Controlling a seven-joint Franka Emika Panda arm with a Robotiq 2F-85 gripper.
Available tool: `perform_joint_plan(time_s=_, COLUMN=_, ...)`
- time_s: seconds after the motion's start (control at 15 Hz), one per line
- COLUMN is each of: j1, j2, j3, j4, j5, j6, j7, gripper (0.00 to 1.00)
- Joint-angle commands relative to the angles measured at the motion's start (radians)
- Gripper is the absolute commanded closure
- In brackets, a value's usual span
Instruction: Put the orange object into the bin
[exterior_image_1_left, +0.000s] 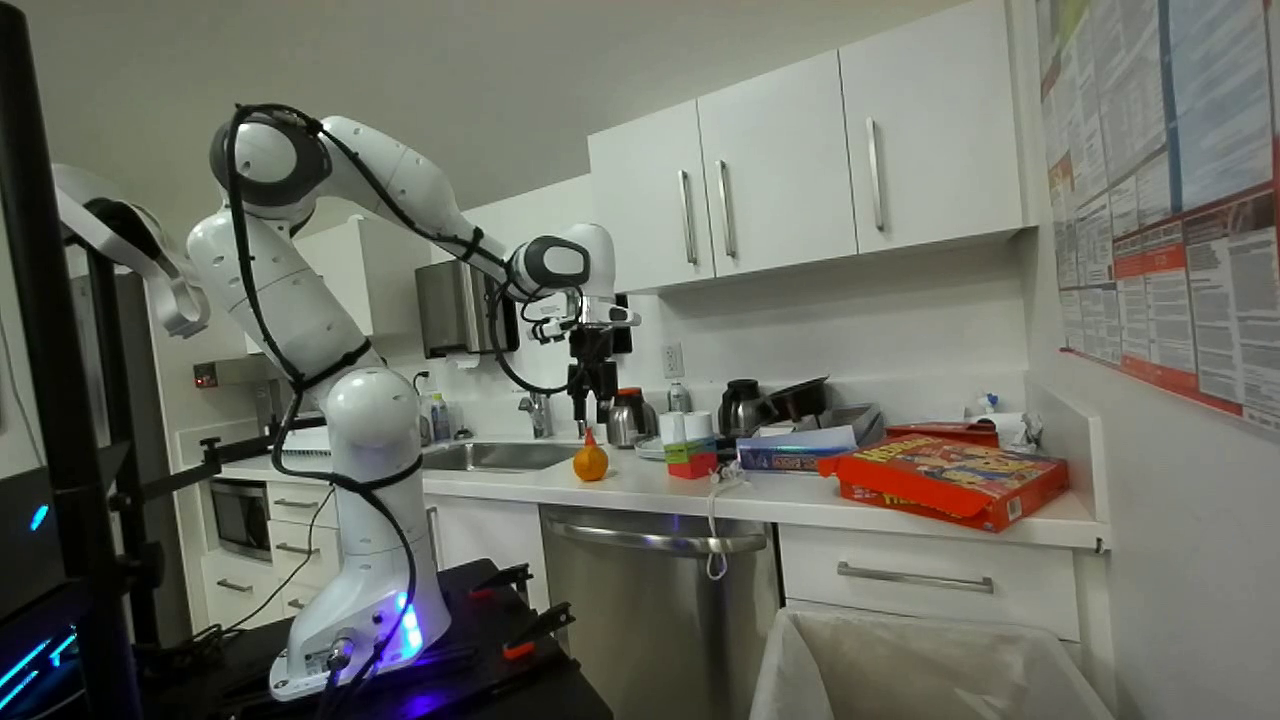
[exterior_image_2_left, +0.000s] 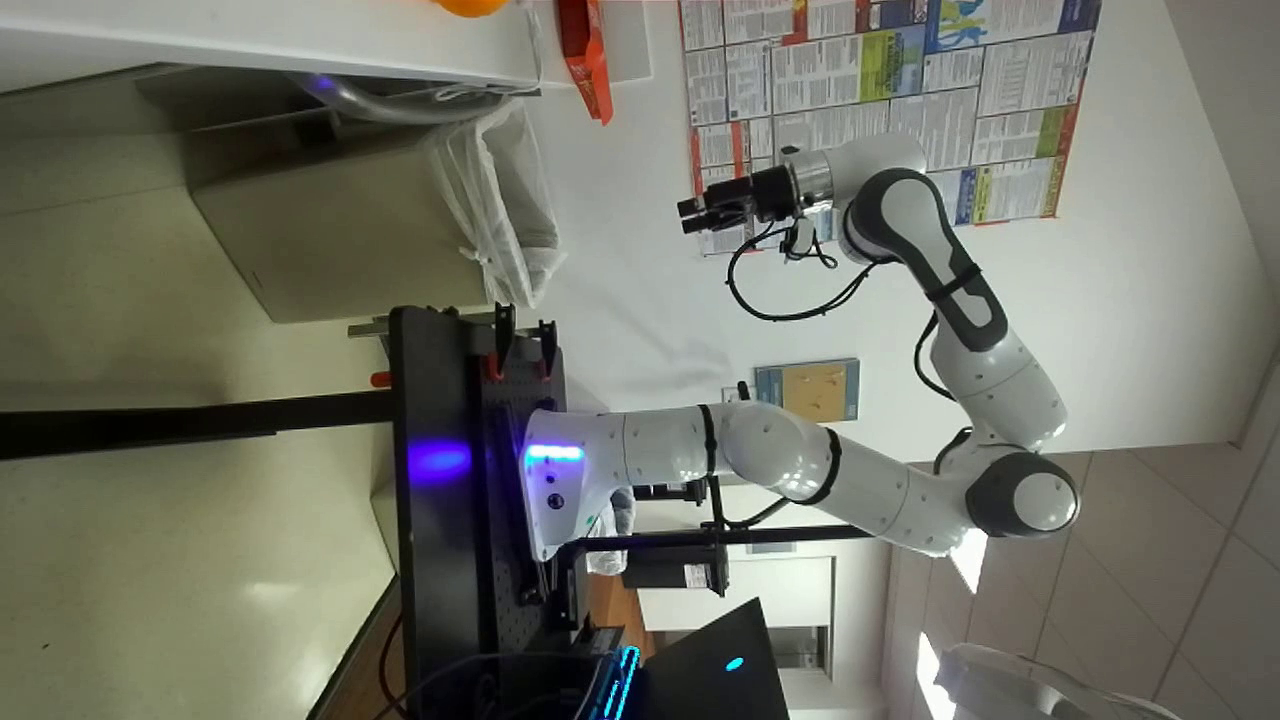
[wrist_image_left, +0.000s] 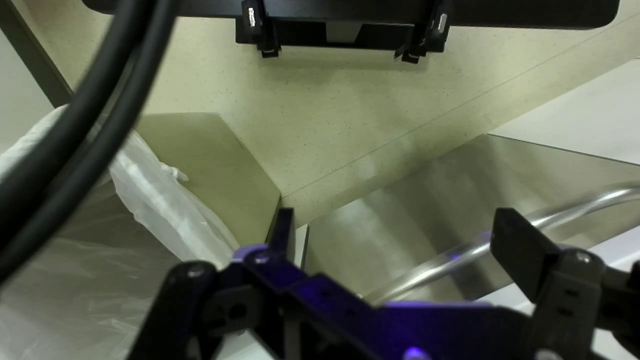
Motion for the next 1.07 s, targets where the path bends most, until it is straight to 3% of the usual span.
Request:
perform_joint_plan(time_s=0.0, j1=0.0, j2=0.0, j3=0.0, j4=0.001, j5=0.0, j6=-0.002, j7=0.0, gripper=0.0)
perform_joint_plan(time_s=0.6, j1=0.01, j2=0.012, j3=0.003, j4=-0.001, j5=0.0, j6=0.0, j7=-0.016, gripper=0.0)
perform_joint_plan(time_s=1.0, j1=0.046, j2=0.056, j3=0.003, j4=0.007, j5=-0.004, j6=0.002, j7=-0.11, gripper=0.0)
